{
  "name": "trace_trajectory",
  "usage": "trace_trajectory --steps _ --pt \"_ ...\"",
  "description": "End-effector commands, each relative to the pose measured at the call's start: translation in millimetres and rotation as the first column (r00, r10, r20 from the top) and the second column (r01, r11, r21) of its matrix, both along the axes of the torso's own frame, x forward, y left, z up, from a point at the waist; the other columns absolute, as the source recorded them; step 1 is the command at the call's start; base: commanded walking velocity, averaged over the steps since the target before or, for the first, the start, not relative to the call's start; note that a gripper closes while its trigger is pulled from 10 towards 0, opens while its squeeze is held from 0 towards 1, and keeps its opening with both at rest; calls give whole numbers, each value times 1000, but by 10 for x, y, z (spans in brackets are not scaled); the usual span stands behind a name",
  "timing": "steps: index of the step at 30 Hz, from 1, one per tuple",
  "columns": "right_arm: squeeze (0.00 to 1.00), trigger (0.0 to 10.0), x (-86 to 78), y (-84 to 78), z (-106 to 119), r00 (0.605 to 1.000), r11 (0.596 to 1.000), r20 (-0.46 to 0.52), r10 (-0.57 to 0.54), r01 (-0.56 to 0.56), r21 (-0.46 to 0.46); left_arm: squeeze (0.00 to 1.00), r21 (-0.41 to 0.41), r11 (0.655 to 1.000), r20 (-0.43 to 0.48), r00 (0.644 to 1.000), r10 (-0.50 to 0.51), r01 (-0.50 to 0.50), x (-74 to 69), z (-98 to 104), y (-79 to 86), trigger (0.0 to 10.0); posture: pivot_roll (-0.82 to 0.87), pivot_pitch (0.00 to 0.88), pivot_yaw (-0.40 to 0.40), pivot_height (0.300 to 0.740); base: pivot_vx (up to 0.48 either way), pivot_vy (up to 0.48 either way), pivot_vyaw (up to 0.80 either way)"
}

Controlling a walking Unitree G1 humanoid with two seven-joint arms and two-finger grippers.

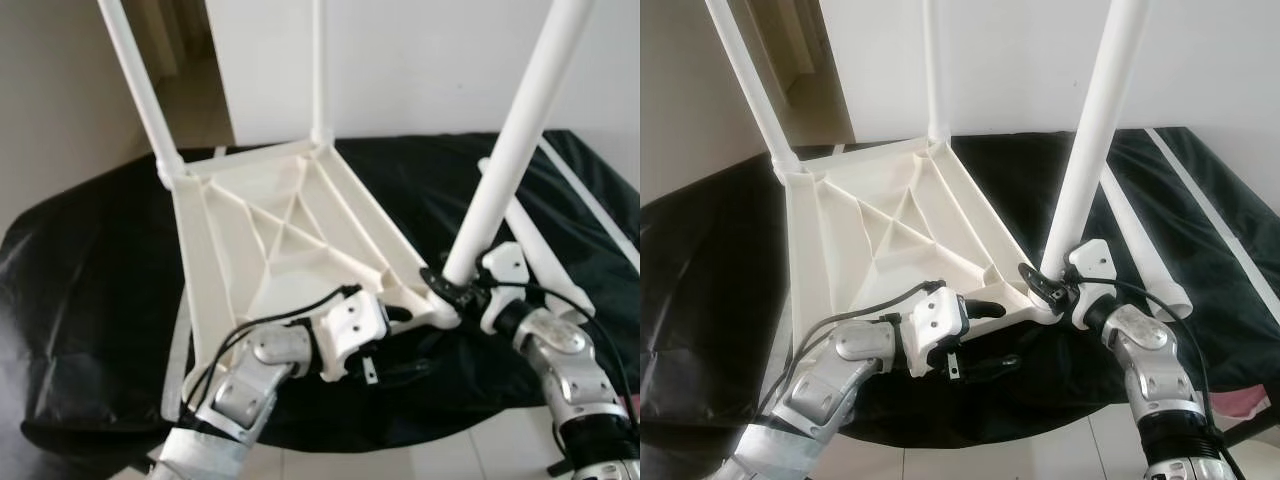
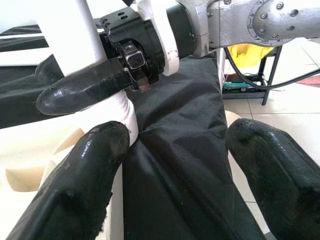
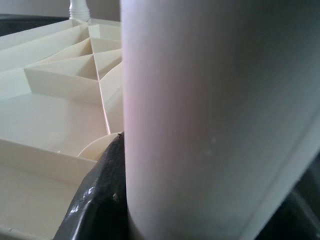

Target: Building children table

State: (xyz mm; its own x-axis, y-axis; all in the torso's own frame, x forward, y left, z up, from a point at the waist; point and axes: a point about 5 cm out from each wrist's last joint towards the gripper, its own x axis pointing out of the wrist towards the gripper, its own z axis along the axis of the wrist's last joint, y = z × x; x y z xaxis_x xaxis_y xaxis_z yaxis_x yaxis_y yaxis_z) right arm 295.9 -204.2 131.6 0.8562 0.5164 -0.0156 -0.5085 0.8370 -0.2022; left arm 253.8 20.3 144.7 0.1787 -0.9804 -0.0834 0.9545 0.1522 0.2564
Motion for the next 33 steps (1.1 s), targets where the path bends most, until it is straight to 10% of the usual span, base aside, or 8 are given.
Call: trace_trajectory --steps 1,15,25,27,33 --pt "0 10000 -74 86 -216 997 999 -78 -29 26 -42 0 9 1000 4 1000 20 -20 9 -34 -12 10000 -101 0 37 740 0 0 0" --pt "0 10000 -19 201 -179 924 922 -72 -374 379 75 0 18 1000 -10 1000 16 -15 2 -72 -16 10000 -105 0 44 740 0 0 0" --pt "0 10000 -56 226 -323 650 638 -211 -730 759 130 0 5 999 6 999 45 -45 28 -52 -18 10000 -97 0 34 740 0 0 0" --pt "0 10000 -58 259 -345 547 524 -268 -793 837 157 0 1 999 5 999 48 -48 27 -52 -25 10000 -98 0 33 740 0 0 0" --pt "0 10000 -7 359 -276 558 522 -266 -786 830 197 0 -4 999 3 999 47 -47 22 -49 -41 10000 -97 0 32 740 0 0 0"
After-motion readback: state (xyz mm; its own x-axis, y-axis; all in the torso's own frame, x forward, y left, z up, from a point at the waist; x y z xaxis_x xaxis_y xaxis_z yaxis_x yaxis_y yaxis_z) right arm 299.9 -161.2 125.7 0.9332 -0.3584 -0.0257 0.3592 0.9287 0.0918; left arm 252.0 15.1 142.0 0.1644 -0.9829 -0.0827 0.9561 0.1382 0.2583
